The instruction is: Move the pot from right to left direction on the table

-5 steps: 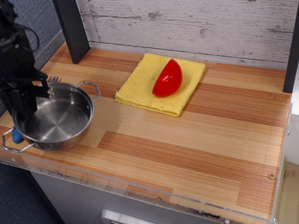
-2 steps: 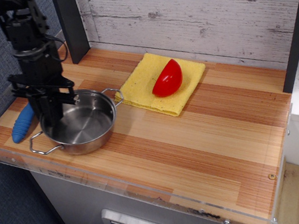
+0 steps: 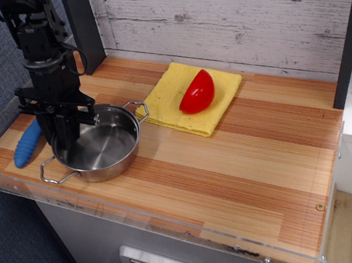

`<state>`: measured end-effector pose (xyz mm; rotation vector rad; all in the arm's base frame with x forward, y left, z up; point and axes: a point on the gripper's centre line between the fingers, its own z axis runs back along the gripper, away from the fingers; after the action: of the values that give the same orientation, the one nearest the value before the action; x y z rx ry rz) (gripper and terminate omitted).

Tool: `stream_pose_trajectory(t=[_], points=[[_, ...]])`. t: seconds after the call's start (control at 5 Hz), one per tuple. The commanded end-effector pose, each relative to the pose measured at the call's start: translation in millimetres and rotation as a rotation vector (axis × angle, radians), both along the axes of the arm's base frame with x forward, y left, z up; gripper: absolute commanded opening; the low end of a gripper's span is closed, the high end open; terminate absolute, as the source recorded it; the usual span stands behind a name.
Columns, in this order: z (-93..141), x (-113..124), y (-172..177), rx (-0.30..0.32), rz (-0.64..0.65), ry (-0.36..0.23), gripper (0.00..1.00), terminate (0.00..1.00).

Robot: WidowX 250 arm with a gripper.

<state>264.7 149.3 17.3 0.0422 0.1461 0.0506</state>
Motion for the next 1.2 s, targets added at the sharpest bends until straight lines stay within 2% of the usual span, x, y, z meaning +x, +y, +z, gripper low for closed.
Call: stream_pose_trajectory(t=[0.0,0.2,0.4,0.6,0.8,1.0], points=[[52,-4,-3,0.056,-0.025,-0.094,1.0,0.0],[77,6,-20,0.059,-0.053,-0.15,1.0,0.0],[86,27,-50,0.011,-0.134,-0.223,1.0,0.0],[102,42,-92,0.023,-0.216,-0.281,1.0,0.0],[109,44,-115,0.023,-0.251,-0.344,1.0,0.0],[112,46,-135,0.031,-0.29,-0.359,1.0,0.0]])
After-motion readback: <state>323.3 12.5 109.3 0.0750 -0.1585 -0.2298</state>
